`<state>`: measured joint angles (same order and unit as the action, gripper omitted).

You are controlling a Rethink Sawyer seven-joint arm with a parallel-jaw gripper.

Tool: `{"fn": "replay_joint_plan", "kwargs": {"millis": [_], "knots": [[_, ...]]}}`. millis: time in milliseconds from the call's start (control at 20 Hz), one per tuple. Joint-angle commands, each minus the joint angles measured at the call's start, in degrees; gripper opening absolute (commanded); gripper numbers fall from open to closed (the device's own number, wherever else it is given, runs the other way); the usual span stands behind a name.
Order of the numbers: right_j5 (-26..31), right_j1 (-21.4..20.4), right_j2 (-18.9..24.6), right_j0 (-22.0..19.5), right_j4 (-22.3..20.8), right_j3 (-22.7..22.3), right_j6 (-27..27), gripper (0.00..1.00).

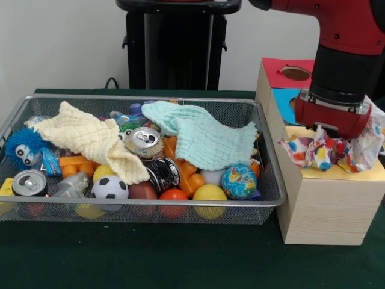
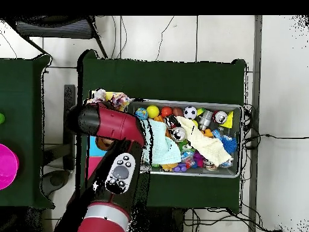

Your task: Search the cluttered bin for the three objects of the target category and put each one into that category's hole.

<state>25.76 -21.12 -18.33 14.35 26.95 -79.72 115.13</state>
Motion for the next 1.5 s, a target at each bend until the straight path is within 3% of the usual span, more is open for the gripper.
{"fn": "replay_joint_plan", "kwargs": {"millis": [50, 450, 1000, 1300, 1500], "knots": [[1.0, 6.7, 10.0, -5.3, -1.0, -0.4, 4.3, 0.0], [-2.0, 8.6, 14.9, -8.5, -1.8, -0.2, 3.1, 0.0], [10.8, 8.2, 10.0, -6.0, -5.4, 3.4, 3.8, 0.0], [15.1, -0.2, 6.3, -3.9, -7.2, 0.0, 5.7, 0.0], [15.5, -1.2, 6.5, -3.9, -7.5, -0.3, 6.6, 0.0]]}}
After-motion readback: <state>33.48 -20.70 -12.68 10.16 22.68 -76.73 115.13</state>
